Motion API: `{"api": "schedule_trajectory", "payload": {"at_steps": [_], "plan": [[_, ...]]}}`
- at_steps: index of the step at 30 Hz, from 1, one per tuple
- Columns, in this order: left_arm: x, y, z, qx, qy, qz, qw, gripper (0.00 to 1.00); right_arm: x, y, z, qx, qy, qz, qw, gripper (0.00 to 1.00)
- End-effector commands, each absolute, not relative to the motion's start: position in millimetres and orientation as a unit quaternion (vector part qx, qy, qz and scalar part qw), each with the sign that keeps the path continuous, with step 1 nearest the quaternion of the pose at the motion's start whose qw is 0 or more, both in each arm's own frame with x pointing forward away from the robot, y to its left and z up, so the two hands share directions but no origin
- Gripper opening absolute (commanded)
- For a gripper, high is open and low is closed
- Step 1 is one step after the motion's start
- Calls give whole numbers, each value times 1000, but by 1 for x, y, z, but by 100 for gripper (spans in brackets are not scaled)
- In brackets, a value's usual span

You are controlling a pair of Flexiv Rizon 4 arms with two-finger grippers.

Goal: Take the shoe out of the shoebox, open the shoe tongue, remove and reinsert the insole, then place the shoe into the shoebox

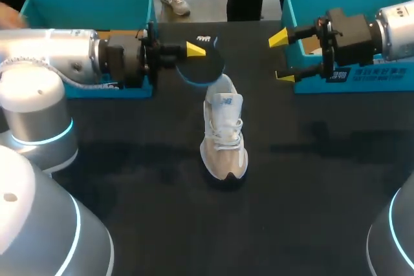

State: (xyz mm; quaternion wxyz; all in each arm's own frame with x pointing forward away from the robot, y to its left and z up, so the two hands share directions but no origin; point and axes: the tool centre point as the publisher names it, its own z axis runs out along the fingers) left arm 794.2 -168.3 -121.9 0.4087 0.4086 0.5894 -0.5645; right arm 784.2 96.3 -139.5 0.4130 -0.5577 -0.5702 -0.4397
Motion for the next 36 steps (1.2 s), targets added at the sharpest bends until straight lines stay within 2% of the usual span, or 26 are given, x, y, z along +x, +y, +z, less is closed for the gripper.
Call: {"api": "schedule_trajectory", "payload": {"at_steps": [1, 17, 31, 36], "plan": [[794, -164, -115, 379, 605, -591, 376, 0, 784, 97, -139, -559, -571, -438, 412, 100], [774, -161, -110, 203, 701, -653, 200, 0, 784, 97, -139, -559, -571, -438, 412, 100], [772, -166, -102, 13, 712, -701, -28, 0, 784, 97, -139, -559, -571, -438, 412, 100], [772, -166, -100, 8, 705, -708, -37, 0, 784, 97, -139, -559, -571, -438, 412, 100]]}}
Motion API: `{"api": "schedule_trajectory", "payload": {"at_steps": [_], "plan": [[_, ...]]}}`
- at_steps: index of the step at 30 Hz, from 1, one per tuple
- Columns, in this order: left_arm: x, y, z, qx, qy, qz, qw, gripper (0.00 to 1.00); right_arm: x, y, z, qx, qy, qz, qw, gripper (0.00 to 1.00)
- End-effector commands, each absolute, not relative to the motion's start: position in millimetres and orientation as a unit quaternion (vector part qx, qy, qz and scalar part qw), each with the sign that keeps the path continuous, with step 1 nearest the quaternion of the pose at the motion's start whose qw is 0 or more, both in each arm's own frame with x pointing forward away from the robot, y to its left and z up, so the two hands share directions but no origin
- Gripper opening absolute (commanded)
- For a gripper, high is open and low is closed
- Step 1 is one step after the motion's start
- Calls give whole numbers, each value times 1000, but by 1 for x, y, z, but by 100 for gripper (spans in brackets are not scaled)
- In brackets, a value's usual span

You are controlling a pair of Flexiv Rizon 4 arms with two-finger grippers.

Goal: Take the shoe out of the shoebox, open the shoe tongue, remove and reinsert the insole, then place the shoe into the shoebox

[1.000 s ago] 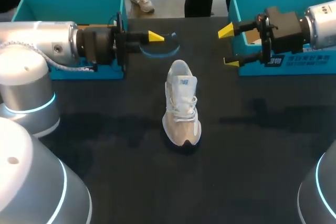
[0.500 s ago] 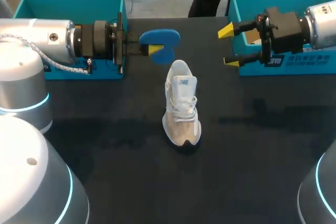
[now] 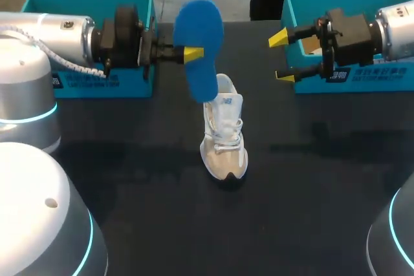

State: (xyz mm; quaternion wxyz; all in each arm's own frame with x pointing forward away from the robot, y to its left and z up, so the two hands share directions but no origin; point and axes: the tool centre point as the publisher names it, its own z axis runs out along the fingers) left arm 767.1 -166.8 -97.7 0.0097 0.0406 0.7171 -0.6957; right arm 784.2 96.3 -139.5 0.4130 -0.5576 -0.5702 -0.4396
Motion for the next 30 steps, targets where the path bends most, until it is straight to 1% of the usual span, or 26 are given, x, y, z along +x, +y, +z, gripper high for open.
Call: {"api": "schedule_trajectory", "payload": {"at_steps": [1, 12, 14, 18, 22, 26, 30], "plan": [[772, -166, -100, 8, 705, -708, -37, 0, 784, 97, -139, -559, -571, -438, 412, 100], [772, -166, -100, 8, 705, -708, -37, 0, 784, 97, -139, -559, -571, -438, 412, 100], [773, -165, -100, -38, 692, -716, -85, 0, 784, 97, -139, -559, -571, -438, 412, 100], [770, -164, -102, -111, 682, -706, -157, 0, 784, 97, -139, -559, -571, -438, 412, 100], [767, -163, -105, -179, 672, -679, -236, 0, 784, 97, -139, -559, -571, -438, 412, 100], [763, -164, -112, -238, 670, -635, -302, 0, 784, 97, -139, -559, -571, -438, 412, 100], [760, -164, -116, -283, 649, -615, -348, 0, 784, 97, -139, -559, -571, -438, 412, 100]]}}
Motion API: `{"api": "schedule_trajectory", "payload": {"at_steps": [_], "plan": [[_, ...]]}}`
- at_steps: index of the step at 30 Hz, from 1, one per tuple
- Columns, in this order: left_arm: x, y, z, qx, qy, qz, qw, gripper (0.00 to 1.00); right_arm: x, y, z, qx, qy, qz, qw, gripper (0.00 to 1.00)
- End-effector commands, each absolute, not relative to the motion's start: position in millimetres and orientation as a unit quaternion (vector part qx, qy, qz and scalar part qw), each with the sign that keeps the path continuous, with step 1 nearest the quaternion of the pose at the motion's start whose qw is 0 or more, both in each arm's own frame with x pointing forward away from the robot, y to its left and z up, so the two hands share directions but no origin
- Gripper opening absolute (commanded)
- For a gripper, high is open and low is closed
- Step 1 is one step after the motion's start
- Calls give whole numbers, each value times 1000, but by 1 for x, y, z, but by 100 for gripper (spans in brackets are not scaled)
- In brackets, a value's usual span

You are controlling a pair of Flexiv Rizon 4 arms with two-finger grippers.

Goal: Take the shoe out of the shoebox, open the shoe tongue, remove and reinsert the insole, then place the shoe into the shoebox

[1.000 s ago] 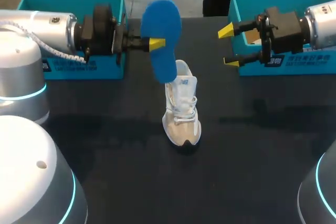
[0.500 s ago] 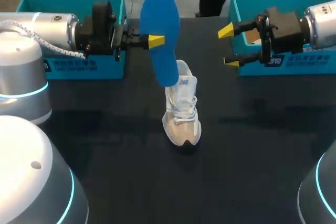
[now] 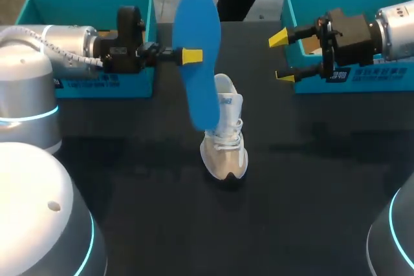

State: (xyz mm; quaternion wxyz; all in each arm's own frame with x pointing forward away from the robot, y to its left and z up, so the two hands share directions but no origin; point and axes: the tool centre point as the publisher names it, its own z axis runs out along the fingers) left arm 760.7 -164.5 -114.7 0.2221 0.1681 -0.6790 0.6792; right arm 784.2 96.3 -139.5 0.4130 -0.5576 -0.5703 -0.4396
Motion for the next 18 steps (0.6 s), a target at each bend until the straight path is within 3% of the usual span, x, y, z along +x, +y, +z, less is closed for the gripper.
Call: {"api": "schedule_trajectory", "payload": {"at_steps": [1, 18], "plan": [[760, -164, -116, 296, -642, 611, 356, 0, 784, 97, -139, -559, -571, -438, 412, 100], [767, -164, -133, 444, -529, 539, 482, 0, 784, 97, -139, -559, -571, -438, 412, 100]]}}
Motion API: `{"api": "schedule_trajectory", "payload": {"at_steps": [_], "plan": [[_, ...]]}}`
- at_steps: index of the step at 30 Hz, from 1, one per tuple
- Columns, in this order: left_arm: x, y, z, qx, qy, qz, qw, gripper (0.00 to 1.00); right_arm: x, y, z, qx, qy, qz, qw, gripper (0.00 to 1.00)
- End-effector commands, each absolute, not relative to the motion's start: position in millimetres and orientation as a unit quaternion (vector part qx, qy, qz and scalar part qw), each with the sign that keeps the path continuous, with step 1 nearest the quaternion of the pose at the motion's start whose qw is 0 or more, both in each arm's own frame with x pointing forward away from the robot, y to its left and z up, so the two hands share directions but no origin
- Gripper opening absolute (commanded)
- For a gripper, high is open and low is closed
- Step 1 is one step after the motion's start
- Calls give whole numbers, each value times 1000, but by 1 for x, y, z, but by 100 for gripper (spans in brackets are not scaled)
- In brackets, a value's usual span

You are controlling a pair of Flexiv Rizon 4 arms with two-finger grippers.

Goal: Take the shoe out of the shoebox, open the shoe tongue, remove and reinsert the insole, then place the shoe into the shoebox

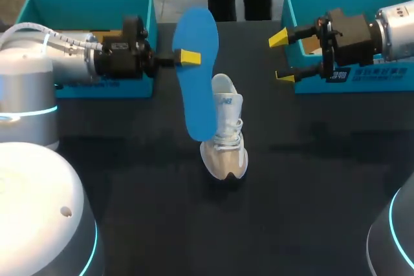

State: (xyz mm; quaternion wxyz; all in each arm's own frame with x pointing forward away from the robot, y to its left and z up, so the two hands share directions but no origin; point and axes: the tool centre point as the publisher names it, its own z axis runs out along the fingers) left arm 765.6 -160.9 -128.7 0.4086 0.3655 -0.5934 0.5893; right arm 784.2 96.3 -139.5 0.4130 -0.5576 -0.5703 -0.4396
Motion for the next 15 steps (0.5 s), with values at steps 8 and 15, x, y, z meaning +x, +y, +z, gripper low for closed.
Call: {"api": "schedule_trajectory", "payload": {"at_steps": [8, 15], "plan": [[772, -167, -139, 464, -493, 499, 542, 0, 784, 97, -139, -559, -571, -438, 412, 100], [777, -171, -144, 453, -485, 489, 566, 0, 784, 97, -139, -559, -571, -438, 412, 100]]}}
